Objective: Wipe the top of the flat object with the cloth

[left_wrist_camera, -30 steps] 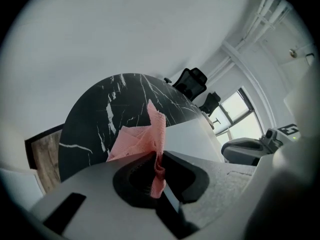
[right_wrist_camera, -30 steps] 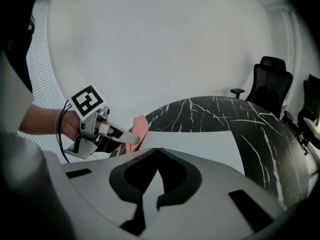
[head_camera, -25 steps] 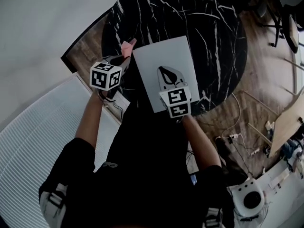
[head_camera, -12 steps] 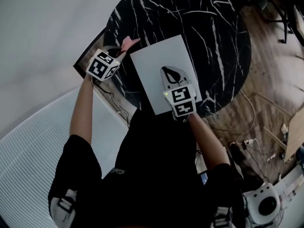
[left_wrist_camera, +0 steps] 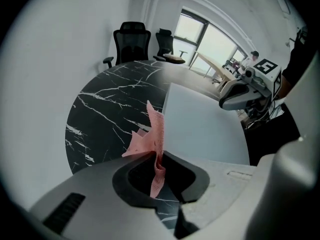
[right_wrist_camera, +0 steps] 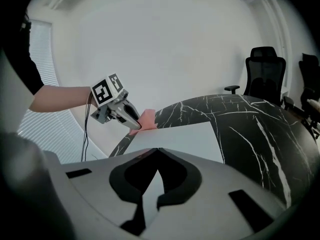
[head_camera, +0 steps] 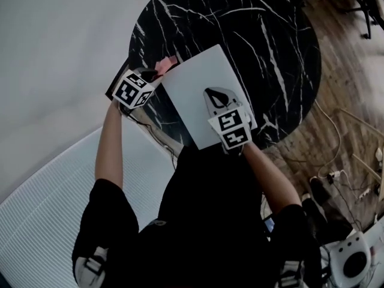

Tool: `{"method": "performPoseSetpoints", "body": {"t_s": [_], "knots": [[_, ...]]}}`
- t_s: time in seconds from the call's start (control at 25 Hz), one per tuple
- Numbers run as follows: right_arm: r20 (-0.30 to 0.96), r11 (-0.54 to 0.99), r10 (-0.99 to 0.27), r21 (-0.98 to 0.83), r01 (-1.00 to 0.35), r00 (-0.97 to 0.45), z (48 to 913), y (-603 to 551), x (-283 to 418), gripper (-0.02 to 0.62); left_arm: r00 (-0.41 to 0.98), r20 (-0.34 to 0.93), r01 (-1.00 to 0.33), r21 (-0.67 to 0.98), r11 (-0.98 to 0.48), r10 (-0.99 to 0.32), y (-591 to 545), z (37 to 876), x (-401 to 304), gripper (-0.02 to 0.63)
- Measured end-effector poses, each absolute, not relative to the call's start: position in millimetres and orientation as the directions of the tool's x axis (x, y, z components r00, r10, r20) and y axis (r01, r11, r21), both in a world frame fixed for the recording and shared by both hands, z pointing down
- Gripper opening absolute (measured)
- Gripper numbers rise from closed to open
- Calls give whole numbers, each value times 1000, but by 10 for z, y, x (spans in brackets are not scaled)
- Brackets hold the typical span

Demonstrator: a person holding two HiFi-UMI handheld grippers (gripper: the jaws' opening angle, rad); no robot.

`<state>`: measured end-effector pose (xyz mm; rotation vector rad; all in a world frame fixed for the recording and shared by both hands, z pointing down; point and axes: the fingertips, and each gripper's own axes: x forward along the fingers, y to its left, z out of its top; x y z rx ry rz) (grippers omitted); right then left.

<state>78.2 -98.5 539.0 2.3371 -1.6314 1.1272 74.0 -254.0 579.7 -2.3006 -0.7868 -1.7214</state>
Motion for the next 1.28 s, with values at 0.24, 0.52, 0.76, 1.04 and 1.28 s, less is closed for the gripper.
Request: {"method": "performPoseSetpoints", "body": {"t_s": [0.24, 0.52, 0.76, 1.04, 1.28], "knots": [[589, -413, -796, -361, -836, 139, 5380, -891, 732, -5, 125, 937, 478, 231, -847, 326, -2477, 5877, 757, 28], [587, -402, -801, -379, -834, 119, 5441, -807, 694, -6, 103, 946, 490, 220, -843, 306, -2418, 5889, 835, 29], [585, -399, -803, -387, -831, 113, 5468, -744, 679, -5, 96, 951, 502, 210, -839, 295, -2337, 5897, 898, 29], [584, -409, -802, -387, -827, 124, 5470, -654, 788, -6, 101, 952, 515, 200, -834, 290, -2200, 5887, 1064, 29], [588, -424, -798, -389, -818, 134, 5507, -544, 862, -5, 111, 949, 528, 194, -827, 294, -2064, 5881, 1202, 29]]}}
